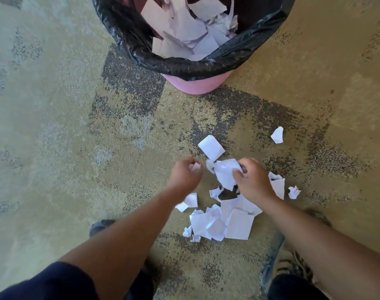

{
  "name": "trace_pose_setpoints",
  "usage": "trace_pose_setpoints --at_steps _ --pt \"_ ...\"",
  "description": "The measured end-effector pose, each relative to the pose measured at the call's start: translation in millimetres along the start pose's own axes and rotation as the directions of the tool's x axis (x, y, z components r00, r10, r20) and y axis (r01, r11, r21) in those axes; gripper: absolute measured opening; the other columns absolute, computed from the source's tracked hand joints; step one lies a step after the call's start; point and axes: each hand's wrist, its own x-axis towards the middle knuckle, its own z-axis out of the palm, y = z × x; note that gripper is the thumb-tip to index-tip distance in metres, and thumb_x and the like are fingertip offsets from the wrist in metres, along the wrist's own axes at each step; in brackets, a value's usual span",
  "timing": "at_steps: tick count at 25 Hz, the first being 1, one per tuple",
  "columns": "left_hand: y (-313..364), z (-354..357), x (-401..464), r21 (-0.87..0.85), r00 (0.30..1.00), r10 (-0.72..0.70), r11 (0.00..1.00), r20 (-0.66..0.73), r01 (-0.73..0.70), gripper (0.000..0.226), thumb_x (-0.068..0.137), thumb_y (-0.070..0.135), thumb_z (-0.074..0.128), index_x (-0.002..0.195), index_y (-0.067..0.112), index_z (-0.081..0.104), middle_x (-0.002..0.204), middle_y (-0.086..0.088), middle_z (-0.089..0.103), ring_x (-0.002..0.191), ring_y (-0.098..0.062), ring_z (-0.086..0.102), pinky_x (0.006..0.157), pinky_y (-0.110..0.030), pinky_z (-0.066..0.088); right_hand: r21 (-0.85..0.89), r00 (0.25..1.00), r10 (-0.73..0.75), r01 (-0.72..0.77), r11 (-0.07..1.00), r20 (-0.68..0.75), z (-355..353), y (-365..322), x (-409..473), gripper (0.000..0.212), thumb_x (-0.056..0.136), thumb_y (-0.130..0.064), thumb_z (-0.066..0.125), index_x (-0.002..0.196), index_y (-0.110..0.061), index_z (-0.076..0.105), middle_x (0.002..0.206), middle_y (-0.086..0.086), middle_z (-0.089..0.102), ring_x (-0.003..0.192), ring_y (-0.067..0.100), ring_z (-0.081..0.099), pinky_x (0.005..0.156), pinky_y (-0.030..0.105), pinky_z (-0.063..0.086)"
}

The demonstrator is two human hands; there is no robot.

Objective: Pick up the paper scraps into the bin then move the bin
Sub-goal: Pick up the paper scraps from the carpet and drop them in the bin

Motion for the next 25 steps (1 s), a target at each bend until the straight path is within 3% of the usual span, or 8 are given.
trace_pose_setpoints --at_steps 4,7,9,12,14,18,22,25 --pt "-18 17 -14 -0.257 0.996 -0.067 0.963 0.05 0.078 0.016 0.093 0.021 0.052 0.094 0.022 0.069 0.101 -0.008 0.06 0.078 -0.023 0.056 0.064 -0.033 0.051 0.367 0.943 0.301 -0.332 0.869 0.142 8 -6 -17 0.009 0.095 -0.013 0.054 0.088 -0.017 0.05 0.086 0.008 0.059 0.075 0.028 0.061 0.069 0.051 0.059" --pt "-16 34 -18 -0.401 0.994 -0.048 0.912 0.1 0.084 0.029 0.095 0.014 0.044 0.107 0.032 0.063 0.094 -0.007 0.068 0.082 -0.025 0.062 0.076 -0.048 0.057 0.591 0.909 0.34 -0.416 0.691 0.242 29 -18 -25 0.022 0.098 -0.006 0.049 0.112 -0.022 0.054 0.113 0.009 0.064 0.086 0.023 0.066 0.07 0.042 0.064" --pt "-10 40 -20 -0.435 0.993 -0.04 0.897 0.112 0.085 0.038 0.097 0.009 0.041 0.12 0.032 0.059 0.109 -0.005 0.072 0.092 -0.02 0.07 0.081 -0.037 0.061 0.645 0.901 0.32 -0.433 0.63 0.293 41 -25 -25 0.042 0.099 -0.005 0.045 0.13 -0.031 0.054 0.124 0.004 0.064 0.096 0.026 0.068 0.076 0.044 0.064" --pt "-8 42 -17 -0.395 0.992 -0.042 0.915 0.118 0.085 0.037 0.102 0.009 0.041 0.135 0.015 0.056 0.112 -0.009 0.07 0.089 -0.017 0.067 0.067 -0.026 0.057 0.672 0.901 0.285 -0.434 0.599 0.328 46 -36 -31 0.045 0.102 -0.006 0.046 0.132 -0.035 0.061 0.121 0.001 0.073 0.106 0.024 0.072 0.088 0.049 0.062" --pt "-11 39 -20 -0.361 0.994 -0.006 0.932 0.108 0.045 0.037 0.099 0.023 0.047 0.134 0.017 0.058 0.11 -0.009 0.071 0.09 -0.019 0.068 0.075 -0.036 0.058 0.675 0.923 0.244 -0.383 0.631 0.296 43 -45 -40 0.041 0.103 -0.009 0.048 0.131 -0.035 0.064 0.119 -0.003 0.075 0.105 0.018 0.073 0.094 0.047 0.059" --pt "7 22 -55 -0.333 0.995 0.096 0.938 -0.035 -0.102 0.047 0.091 0.024 0.048 0.131 0.048 0.056 0.135 -0.006 0.06 0.124 -0.018 0.063 0.108 -0.049 0.051 0.797 0.972 0.173 -0.228 0.559 0.158 27 -77 -63 0.041 0.103 -0.003 0.048 0.128 -0.029 0.066 0.125 -0.004 0.073 0.117 0.017 0.069 0.103 0.043 0.054" --pt "58 -16 -106 -0.399 0.91 0.351 0.819 -0.222 -0.413 0.042 0.097 0.013 0.05 0.135 0.03 0.055 0.126 -0.013 0.064 0.116 -0.027 0.065 0.103 -0.053 0.052 0.871 0.996 0.015 0.065 0.486 -0.082 -1 -139 -91 0.045 0.102 0.007 0.048 0.117 -0.03 0.068 0.119 -0.014 0.075 0.119 0.014 0.068 0.107 0.041 0.05" --pt "114 -51 -136 -0.331 0.76 0.548 0.687 -0.348 -0.647 0.033 0.102 0.004 0.048 0.131 0.017 0.054 0.116 -0.015 0.064 0.101 -0.024 0.065 0.091 -0.044 0.054 0.858 0.944 -0.141 0.331 0.393 -0.3 -33 -184 -99 0.038 0.101 0.002 0.049 0.126 -0.021 0.066 0.129 0.005 0.071 0.124 0.025 0.065 0.109 0.049 0.048"
